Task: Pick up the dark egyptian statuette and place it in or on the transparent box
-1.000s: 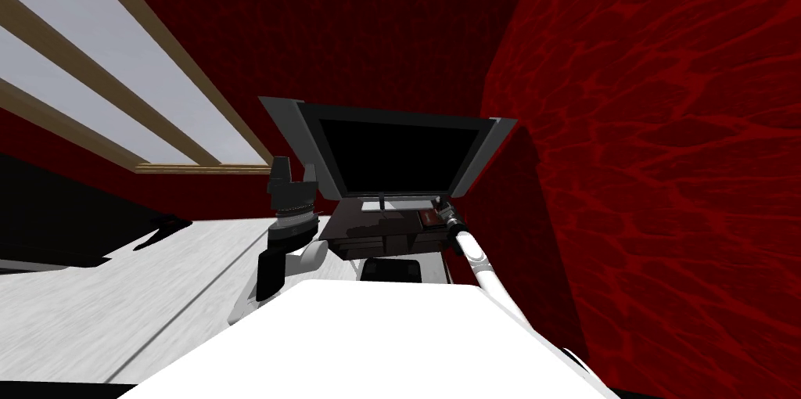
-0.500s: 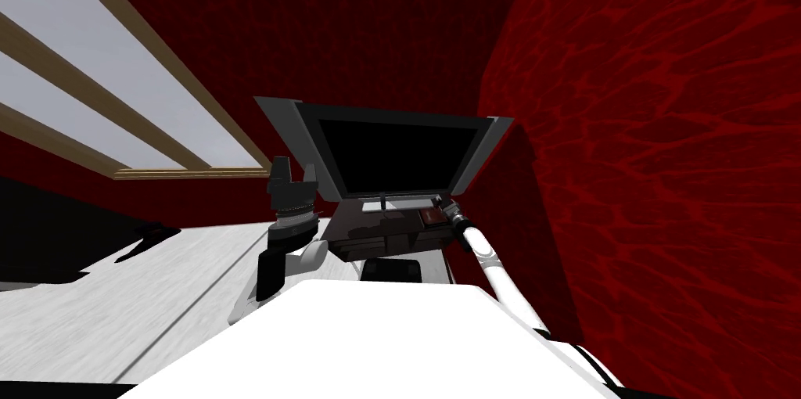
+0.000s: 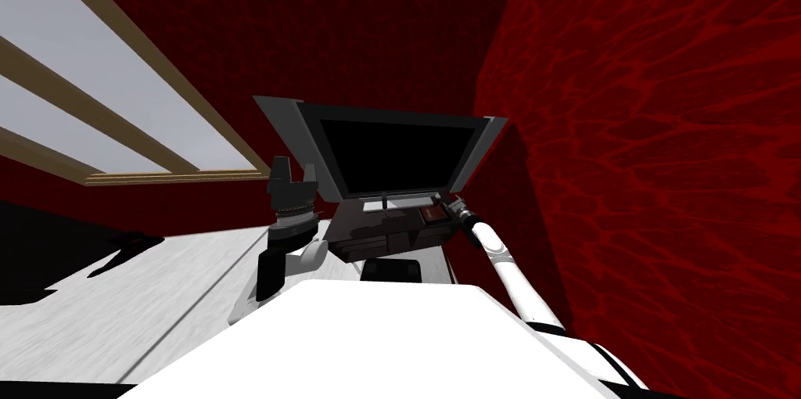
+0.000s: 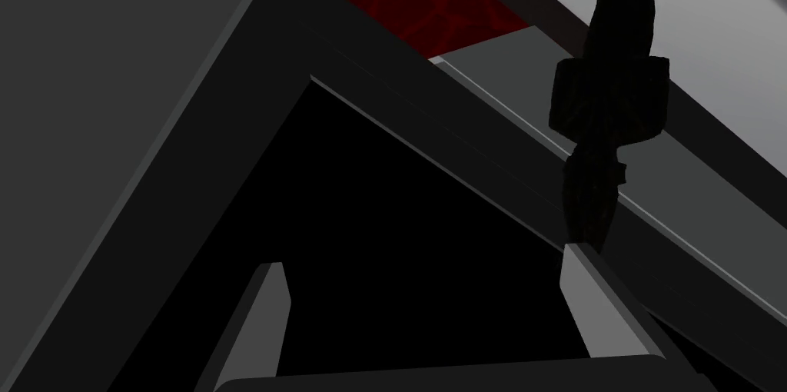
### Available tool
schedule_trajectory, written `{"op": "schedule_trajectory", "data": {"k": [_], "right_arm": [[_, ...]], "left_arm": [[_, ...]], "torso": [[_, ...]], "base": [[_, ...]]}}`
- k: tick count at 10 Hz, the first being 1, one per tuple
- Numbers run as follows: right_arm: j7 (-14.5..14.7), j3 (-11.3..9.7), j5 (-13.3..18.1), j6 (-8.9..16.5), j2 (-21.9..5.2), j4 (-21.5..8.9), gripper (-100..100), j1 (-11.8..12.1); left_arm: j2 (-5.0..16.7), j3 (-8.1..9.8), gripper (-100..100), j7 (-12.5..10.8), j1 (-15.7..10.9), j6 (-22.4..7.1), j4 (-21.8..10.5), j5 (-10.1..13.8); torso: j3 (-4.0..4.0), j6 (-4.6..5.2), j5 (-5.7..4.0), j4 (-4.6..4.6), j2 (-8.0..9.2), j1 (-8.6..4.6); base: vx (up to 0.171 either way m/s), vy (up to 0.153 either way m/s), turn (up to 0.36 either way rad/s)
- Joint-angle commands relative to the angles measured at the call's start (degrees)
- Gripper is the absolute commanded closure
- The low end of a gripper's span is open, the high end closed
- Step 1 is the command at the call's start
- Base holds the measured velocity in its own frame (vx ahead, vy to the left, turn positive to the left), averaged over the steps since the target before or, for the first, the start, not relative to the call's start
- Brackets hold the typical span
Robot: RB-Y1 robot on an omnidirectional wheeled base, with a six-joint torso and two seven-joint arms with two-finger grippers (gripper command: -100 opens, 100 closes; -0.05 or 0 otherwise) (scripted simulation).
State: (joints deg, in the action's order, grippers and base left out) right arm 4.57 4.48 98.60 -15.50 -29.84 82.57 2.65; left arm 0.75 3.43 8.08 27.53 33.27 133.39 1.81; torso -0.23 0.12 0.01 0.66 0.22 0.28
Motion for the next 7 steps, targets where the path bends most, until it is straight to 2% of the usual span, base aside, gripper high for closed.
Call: {"op": "schedule_trajectory", "data": {"k": [1, 2, 7], "right_arm": [[0.0, 0.0, 0.0, 0.0, 0.0, 0.0, -100, 0.0], [-0.1, 0.1, -0.1, -0.3, -0.1, 0.0, 0, 0.0], [-0.1, 0.1, -0.1, -0.2, -0.1, 0.0, 0, 0.0]], "left_arm": [[0.0, 0.0, 0, 0.0, 0.0, 0.0, 0.0, 0.0], [0.0, 0.0, 0, 0.0, 0.0, 0.0, 0.0, 0.0], [0.0, 0.0, 0, 0.0, 0.0, 0.0, 0.0, 0.0]], "torso": [[0.0, 0.0, 0.0, 0.0, 0.0, 0.0], [-0.03, -0.03, -0.03, 0.01, -0.05, -0.09], [-0.07, -0.02, -0.05, 0.03, -0.12, -0.17]], "base": [[-0.011, 0.014, -0.022], [0.0, 0.0, 0.0], [0.0, 0.0, 0.0]]}}
